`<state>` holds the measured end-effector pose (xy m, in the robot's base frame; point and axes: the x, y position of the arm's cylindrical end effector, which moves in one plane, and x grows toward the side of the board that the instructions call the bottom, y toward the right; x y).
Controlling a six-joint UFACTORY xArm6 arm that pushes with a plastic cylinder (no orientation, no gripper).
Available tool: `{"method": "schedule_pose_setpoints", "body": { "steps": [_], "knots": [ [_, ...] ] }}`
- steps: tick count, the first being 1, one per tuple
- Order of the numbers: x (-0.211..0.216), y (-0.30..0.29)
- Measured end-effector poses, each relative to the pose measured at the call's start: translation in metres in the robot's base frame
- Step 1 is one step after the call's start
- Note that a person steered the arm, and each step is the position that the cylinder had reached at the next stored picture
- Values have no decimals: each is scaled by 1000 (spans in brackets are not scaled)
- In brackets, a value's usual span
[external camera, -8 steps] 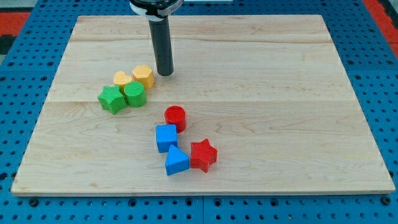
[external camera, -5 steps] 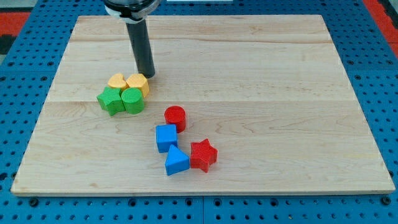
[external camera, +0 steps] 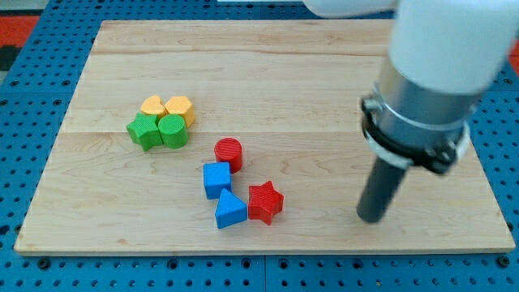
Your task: Push red blocks into group of blocks at center left
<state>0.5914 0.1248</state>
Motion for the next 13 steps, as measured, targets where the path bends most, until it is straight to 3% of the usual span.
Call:
{"method": "schedule_pose_setpoints", "body": {
  "steps": [1,3,5,7,9,10,11,13],
  "knots": [
    [10,-79],
    [-56,-145],
    [-72,-146],
    [-116,-164],
    [-117,-168],
    [-126,-113],
    [-146,-138],
    [-146,-197]
  ]
}}
